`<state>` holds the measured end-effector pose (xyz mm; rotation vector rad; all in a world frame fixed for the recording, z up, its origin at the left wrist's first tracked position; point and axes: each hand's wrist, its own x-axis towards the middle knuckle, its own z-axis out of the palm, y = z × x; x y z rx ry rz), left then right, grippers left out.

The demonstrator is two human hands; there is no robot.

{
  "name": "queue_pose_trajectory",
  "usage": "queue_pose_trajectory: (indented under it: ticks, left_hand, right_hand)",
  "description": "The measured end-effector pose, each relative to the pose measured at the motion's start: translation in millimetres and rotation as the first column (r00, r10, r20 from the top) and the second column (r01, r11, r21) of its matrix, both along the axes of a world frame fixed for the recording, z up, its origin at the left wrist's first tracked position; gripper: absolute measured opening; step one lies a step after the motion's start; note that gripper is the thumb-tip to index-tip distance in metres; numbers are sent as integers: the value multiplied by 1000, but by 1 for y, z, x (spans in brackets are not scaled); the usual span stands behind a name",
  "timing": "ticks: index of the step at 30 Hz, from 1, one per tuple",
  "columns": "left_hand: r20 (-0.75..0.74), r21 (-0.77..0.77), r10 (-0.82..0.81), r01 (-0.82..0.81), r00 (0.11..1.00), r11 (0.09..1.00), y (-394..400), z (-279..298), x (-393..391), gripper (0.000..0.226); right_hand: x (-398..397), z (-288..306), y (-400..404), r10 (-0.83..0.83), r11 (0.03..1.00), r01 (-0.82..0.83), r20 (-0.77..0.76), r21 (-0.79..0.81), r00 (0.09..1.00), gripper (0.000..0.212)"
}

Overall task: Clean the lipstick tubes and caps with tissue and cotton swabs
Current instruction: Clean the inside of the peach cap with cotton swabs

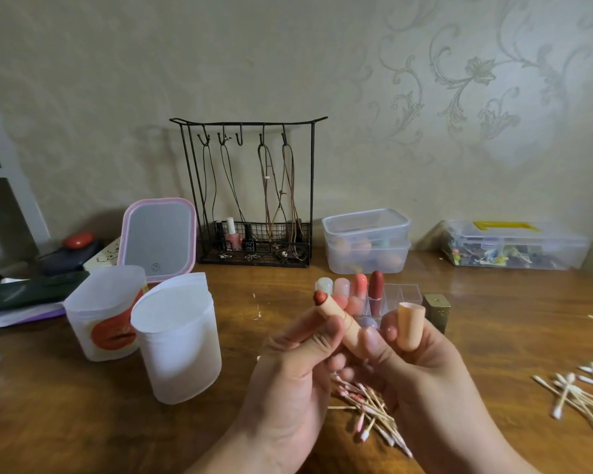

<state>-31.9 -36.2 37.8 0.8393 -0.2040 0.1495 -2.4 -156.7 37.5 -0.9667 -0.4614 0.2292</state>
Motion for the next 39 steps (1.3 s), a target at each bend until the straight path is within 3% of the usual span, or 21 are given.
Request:
queue_pose_trajectory:
  ticks: [2,3,4,6,9,11,13,16,18,21,26,34,37,39]
  left_hand:
    - [2,-37,32,-31,1000,999,-1,-1,1,54]
    - [-8,-63,39,-39,999,997,-3,-1,1,54]
    - [-19,-76,49,-50,999,996,-3,-2,2,56]
    - [-55,-80,73,-78,996,994,-6,-3,2,65]
    - [-93,-72,96,-102,991,992,-4,-6,2,71]
    - [-99,-76,88,-96,991,993,-4,-5,2,71]
    - [-74,-62,68,-72,995,995,-4,-5,1,66]
    - [-9,8,103,-103,995,995,-5,-4,0,53]
    - [-12,67,199,-198,980,978,-4,-4,2,55]
    - [-14,184,271,-264,963,947,-5,3,-1,35]
    - [-62,283,248,-221,967,933,-5,3,-2,33]
    - [24,348,236,-229,972,909,-4,2,-3,17]
    - [59,352,178,-187,982,917,-5,6,-6,21]
    - [61,392,153,-165,986,905,-9,8,-8,30]
  right_hand:
    - [-2,-1,-1,-198,968,217,150,-126,969,23]
    - [-3,-4,-1,-308,904,377,303,-204,902,23]
    - [-3,-6,-1,-385,809,538,477,-238,790,26]
    - [-4,-9,0,-420,645,752,760,-135,496,25]
    - [-4,-12,1,-378,548,835,904,44,200,29]
    - [-4,-14,2,-347,533,842,929,80,131,31]
    - [-1,-14,2,-333,561,827,926,43,178,29]
    - [-3,-6,-5,-283,665,741,888,-92,364,20]
    - [-9,0,-12,-222,731,659,852,-177,474,27]
    - [-11,4,-19,-256,756,614,761,-226,596,34]
    - [8,1,-21,-265,665,686,766,-295,586,21]
    - [10,1,-23,-238,788,558,709,-258,664,29]
    - [12,0,-22,-221,816,505,656,-282,722,31]
    - [11,0,-22,-201,775,554,713,-304,672,28]
